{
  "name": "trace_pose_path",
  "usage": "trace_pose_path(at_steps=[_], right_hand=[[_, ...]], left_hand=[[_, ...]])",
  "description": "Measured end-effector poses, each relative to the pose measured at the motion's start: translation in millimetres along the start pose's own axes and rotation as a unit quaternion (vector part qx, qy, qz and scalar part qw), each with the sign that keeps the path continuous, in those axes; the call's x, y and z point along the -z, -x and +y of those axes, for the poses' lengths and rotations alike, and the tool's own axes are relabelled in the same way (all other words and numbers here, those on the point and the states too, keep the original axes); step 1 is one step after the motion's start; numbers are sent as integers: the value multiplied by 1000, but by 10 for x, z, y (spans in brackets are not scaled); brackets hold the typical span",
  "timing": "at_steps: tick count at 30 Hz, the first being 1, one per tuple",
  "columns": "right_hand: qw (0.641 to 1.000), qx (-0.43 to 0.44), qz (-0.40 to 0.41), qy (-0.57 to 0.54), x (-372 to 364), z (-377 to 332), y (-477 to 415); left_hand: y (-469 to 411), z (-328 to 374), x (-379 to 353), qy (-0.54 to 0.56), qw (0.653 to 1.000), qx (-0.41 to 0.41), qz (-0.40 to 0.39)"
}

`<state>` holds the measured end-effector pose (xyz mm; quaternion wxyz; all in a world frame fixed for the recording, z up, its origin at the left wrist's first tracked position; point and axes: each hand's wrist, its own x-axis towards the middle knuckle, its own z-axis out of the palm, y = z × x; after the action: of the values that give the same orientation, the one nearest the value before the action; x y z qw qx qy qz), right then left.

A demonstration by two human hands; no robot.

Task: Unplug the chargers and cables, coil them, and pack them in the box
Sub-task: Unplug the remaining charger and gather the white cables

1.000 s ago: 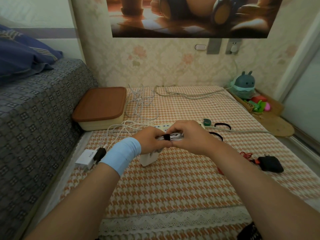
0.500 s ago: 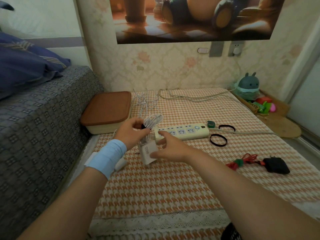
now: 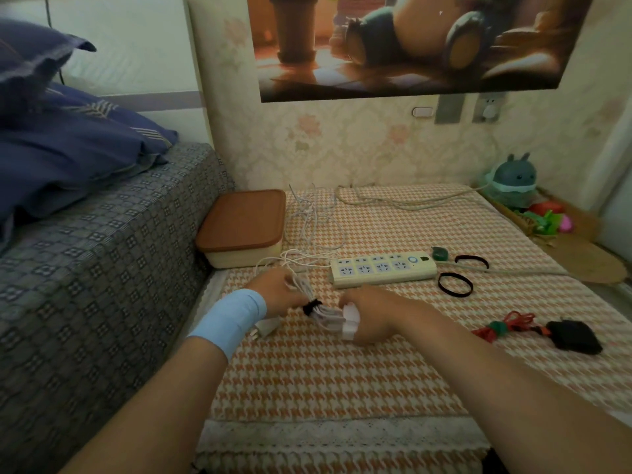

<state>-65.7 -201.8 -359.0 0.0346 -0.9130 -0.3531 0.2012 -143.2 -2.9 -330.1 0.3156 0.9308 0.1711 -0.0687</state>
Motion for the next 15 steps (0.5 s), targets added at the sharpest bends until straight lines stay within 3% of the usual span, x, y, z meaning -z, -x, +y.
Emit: trace_pose_path(at_steps=[2, 5, 8, 10, 12, 15], right_hand=[[998, -25, -47, 18, 23, 131, 93], [997, -40, -54, 28, 30, 230, 196], [998, -33, -33, 34, -5, 257, 240], [999, -29, -30, 21, -15, 273, 255], [999, -26, -31, 17, -8, 297, 256], [998, -30, -49, 11, 4, 319, 270]], left_hand=[[46, 78, -64, -135, 990, -1, -44], [53, 203, -124, -235, 970, 22, -53], [68, 332, -186, -303, 950, -71, -13], [44, 389, -316, -371, 916, -139, -66], [12, 410, -469, -418, 887, -158, -113], [36, 461, -507, -431, 879, -189, -74]])
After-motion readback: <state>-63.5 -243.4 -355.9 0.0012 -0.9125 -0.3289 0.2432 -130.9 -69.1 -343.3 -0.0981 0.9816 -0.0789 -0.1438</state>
